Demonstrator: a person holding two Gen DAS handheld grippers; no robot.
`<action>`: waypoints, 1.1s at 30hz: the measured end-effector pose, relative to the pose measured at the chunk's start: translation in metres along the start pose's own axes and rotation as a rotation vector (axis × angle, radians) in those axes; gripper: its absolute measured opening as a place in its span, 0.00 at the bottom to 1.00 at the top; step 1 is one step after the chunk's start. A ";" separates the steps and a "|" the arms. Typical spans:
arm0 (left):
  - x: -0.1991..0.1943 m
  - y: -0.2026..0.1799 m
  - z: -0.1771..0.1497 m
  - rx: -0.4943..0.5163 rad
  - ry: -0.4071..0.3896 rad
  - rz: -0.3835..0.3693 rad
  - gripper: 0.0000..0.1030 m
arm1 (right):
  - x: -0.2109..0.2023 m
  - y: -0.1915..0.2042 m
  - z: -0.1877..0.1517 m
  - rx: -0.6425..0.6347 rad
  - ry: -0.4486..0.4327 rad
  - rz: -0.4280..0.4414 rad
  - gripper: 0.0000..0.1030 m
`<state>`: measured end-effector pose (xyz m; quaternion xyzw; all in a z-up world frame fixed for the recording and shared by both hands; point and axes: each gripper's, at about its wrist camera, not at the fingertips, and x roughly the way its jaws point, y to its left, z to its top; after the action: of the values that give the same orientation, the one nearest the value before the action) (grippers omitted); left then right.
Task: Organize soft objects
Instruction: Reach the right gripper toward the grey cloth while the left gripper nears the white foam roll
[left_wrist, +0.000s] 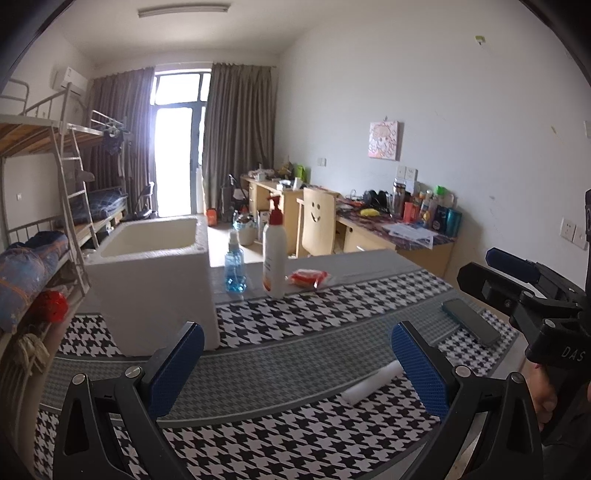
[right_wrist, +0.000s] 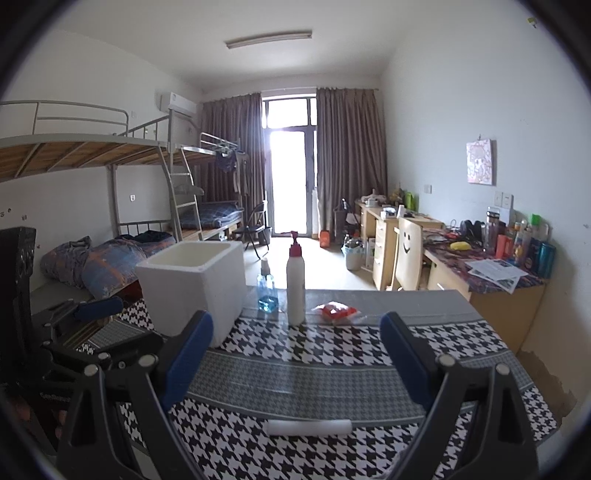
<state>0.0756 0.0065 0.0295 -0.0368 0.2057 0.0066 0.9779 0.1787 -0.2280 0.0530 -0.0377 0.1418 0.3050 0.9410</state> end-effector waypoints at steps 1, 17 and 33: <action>0.001 -0.002 -0.002 0.003 0.004 0.001 0.99 | -0.001 -0.001 -0.003 0.004 0.003 -0.005 0.91; 0.025 -0.023 -0.025 0.035 0.092 -0.081 0.99 | -0.006 -0.031 -0.046 0.078 0.087 -0.063 0.91; 0.064 -0.040 -0.051 0.093 0.207 -0.113 0.99 | -0.010 -0.052 -0.076 0.119 0.168 -0.115 0.91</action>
<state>0.1149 -0.0376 -0.0399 -0.0036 0.3032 -0.0618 0.9509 0.1831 -0.2879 -0.0182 -0.0153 0.2356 0.2372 0.9423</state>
